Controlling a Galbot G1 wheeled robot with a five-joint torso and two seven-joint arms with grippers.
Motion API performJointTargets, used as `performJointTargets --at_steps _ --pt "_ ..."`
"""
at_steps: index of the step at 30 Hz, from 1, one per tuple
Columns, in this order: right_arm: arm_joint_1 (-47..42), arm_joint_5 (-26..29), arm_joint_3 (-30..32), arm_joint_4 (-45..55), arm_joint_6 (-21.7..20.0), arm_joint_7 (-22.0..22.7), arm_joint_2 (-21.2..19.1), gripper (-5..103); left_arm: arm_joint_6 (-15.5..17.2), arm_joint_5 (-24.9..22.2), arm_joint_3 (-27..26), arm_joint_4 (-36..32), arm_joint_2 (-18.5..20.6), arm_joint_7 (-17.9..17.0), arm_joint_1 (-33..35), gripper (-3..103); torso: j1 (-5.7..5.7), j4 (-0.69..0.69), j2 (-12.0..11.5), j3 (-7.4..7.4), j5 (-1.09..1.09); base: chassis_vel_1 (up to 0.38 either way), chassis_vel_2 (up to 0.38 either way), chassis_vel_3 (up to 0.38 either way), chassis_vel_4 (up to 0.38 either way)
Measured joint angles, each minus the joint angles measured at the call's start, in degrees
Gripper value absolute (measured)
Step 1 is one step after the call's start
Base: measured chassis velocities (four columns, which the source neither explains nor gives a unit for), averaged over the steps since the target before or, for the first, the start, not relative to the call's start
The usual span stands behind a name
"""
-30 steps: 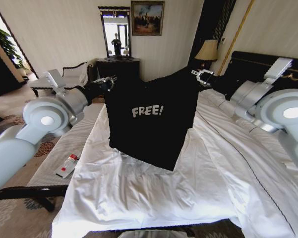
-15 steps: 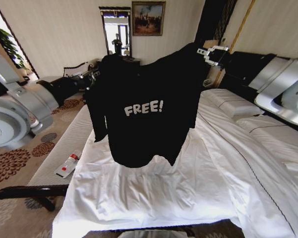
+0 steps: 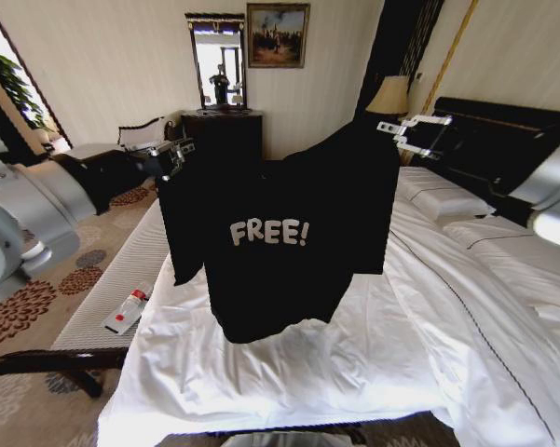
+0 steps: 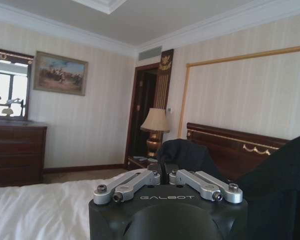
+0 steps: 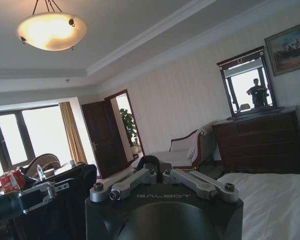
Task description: Fold the clothes on the bed.
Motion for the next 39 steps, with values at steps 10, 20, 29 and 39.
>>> performJointTargets --at_steps 10,20,29,39 --pt "1.1 10.6 3.2 4.1 -2.8 8.1 -1.2 0 7.2 -20.4 -11.3 -3.9 0.2 -16.2 -0.2 3 0.01 0.01 0.0 0.0 0.0 0.0 0.0 0.0 0.0" --pt "2.5 20.8 10.4 6.0 -4.6 15.3 -3.7 0 10.2 -33.7 -21.7 -3.8 2.2 -23.9 -1.3 3 0.01 0.02 0.0 0.0 -0.01 0.0 0.0 0.0 0.0" --pt "3.9 30.7 16.9 5.7 -6.0 18.6 -8.0 0 11.2 -46.1 -24.7 -3.7 5.7 -27.5 -7.8 3 0.01 0.02 0.0 0.0 -0.02 0.0 0.0 0.0 0.0" --pt "4.0 35.6 17.2 5.8 -7.7 25.1 -8.4 0 13.1 -46.3 -19.2 -3.6 6.1 -29.2 -11.3 3 0.01 0.02 0.0 0.01 -0.01 0.0 0.0 0.0 0.0"
